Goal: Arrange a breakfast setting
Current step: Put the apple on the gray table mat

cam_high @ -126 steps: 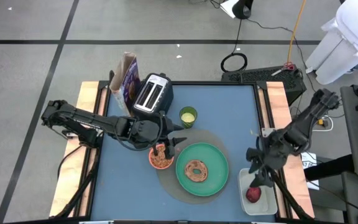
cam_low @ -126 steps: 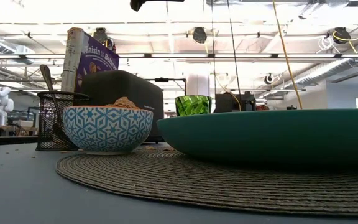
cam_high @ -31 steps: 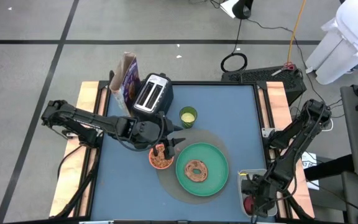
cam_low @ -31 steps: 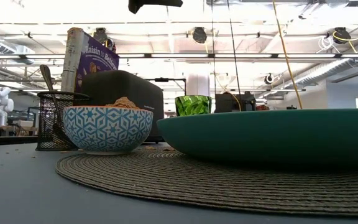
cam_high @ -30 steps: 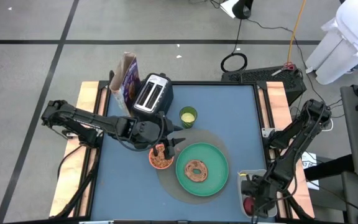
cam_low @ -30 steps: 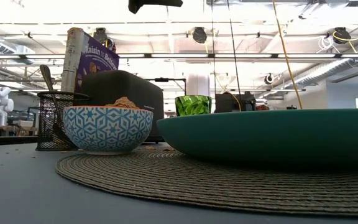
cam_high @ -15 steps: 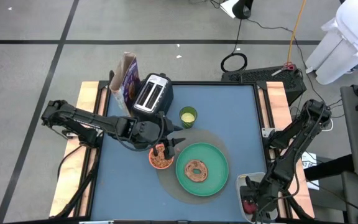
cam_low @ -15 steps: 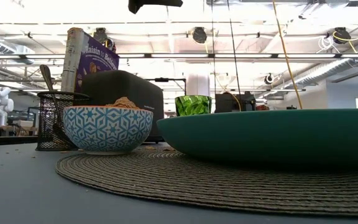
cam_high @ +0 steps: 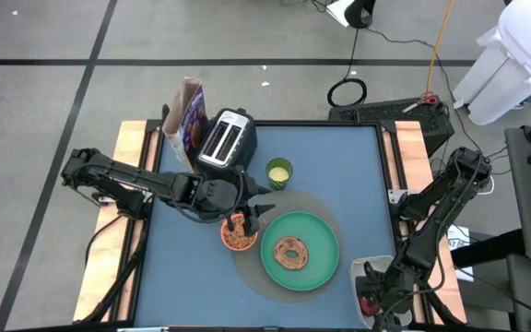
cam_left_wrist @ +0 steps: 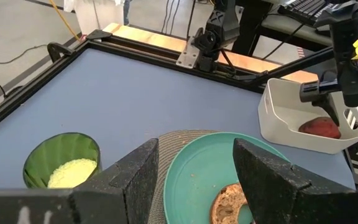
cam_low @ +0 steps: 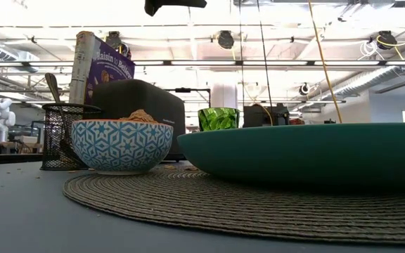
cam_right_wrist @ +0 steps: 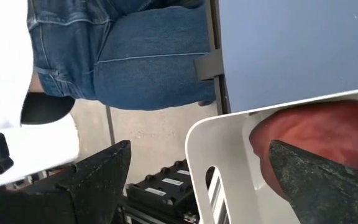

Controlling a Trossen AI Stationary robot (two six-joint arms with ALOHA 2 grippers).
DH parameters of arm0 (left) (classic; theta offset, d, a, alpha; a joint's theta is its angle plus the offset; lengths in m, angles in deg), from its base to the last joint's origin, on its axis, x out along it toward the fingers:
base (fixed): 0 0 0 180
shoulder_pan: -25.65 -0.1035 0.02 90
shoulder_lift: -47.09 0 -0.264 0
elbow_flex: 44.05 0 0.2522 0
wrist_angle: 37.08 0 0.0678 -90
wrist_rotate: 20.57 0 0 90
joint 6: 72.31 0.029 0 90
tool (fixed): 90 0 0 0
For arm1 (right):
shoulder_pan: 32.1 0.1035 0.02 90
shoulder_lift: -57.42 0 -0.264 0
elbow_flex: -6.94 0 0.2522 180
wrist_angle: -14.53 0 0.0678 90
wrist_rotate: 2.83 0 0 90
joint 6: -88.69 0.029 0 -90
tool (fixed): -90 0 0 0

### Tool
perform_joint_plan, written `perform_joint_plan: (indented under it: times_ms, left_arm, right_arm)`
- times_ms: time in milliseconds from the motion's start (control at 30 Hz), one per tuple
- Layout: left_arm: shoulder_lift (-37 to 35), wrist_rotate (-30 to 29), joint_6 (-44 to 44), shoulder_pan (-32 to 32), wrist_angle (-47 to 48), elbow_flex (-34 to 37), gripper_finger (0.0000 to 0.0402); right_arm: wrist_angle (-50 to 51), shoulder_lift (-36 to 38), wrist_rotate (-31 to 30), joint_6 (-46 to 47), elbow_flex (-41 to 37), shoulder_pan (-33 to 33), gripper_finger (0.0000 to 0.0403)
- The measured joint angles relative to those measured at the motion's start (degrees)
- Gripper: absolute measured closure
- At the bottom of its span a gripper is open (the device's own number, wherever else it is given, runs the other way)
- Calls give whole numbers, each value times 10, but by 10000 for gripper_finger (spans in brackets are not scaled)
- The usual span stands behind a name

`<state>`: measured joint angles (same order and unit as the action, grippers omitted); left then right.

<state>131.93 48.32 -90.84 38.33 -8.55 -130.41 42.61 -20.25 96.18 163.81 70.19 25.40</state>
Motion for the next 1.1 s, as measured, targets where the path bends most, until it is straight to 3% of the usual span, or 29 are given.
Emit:
perform_joint_plan:
  times_ms: [433,567,700,833,1100]
  left_arm:
    - [0,0,-1,0,0,0,188]
    - [0,0,-9,0,0,0,188]
    - [0,0,-9,0,0,0,188]
    - [0,0,-9,0,0,0,188]
    - [0,0,0,0,0,0,188]
  right_arm:
    - [2,2,1,9,0,-10,28]
    - [3,17,4,55,0,-37,28]
    - [18,43,58,102,0,-64,28]
    - [76,63,93,154,0,-74,28]
    - [219,68,89,185,0,-71,28]
